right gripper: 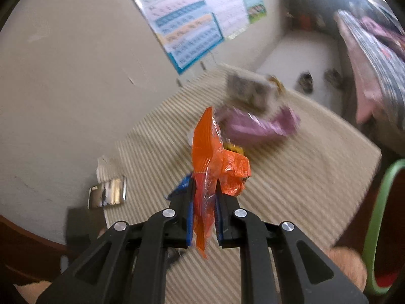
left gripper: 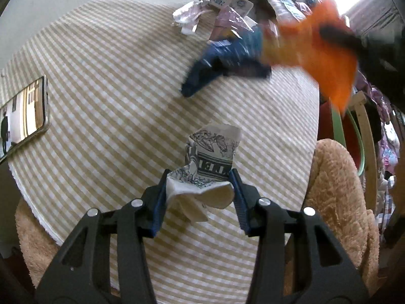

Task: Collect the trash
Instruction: 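Grasp the orange snack bag with the right tool while the left tool holds the white paper, then carry the white paper and orange bag over the red bin with both tools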

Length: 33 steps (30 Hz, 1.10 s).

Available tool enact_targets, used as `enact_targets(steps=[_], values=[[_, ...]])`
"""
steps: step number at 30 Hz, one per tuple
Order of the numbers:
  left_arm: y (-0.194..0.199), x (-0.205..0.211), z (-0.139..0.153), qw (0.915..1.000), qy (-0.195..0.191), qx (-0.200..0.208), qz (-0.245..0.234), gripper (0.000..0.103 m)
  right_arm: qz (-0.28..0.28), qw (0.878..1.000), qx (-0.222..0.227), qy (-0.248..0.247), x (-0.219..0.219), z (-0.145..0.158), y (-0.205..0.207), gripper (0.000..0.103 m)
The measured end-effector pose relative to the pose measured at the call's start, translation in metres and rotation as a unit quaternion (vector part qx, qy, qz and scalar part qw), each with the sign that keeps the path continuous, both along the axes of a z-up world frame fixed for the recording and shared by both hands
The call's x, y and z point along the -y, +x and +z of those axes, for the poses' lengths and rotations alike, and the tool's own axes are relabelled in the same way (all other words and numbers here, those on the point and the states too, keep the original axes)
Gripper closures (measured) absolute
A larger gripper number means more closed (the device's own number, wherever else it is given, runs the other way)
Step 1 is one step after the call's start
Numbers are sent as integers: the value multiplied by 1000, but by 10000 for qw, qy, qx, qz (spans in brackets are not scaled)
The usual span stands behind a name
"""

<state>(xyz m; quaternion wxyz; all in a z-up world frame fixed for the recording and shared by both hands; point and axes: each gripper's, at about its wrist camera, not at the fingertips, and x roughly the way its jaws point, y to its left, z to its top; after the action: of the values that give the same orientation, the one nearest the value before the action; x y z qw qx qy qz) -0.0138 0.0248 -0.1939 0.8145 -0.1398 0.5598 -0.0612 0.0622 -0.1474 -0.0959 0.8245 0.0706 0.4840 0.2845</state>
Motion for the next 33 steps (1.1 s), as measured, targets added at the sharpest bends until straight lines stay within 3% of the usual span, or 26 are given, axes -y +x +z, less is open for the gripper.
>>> enact_targets(steps=[5,10,13,14,21,23,25,33], values=[[3,8,6,9999,128,64,-28,59,-227,9991,-347,-17,26,-26,-18,89],[6,17,9,9997,214,61,-57,59,-458,9970,-622,-41,44,-43,-25,78],[8,19,9,9996,255,73,-58,59,-637,9958,-660,44,54,-45,-24,47],[8,19,10,9996,268,87,-61,59,-654,9957,-651,69,55,-44,-22,45],[8,23,23,9991,326,247,-90,59,-519,9958,-743,-164,45,-62,-16,45],[7,24,26,9990,328,280,-87,59,-482,9955,-805,-135,42,-67,-15,51],[7,25,28,9991,315,291,-68,59,-398,9956,-828,-161,40,-68,-15,70],[4,27,34,9988,308,371,-64,59,-443,9971,-623,-47,46,-55,-20,72]])
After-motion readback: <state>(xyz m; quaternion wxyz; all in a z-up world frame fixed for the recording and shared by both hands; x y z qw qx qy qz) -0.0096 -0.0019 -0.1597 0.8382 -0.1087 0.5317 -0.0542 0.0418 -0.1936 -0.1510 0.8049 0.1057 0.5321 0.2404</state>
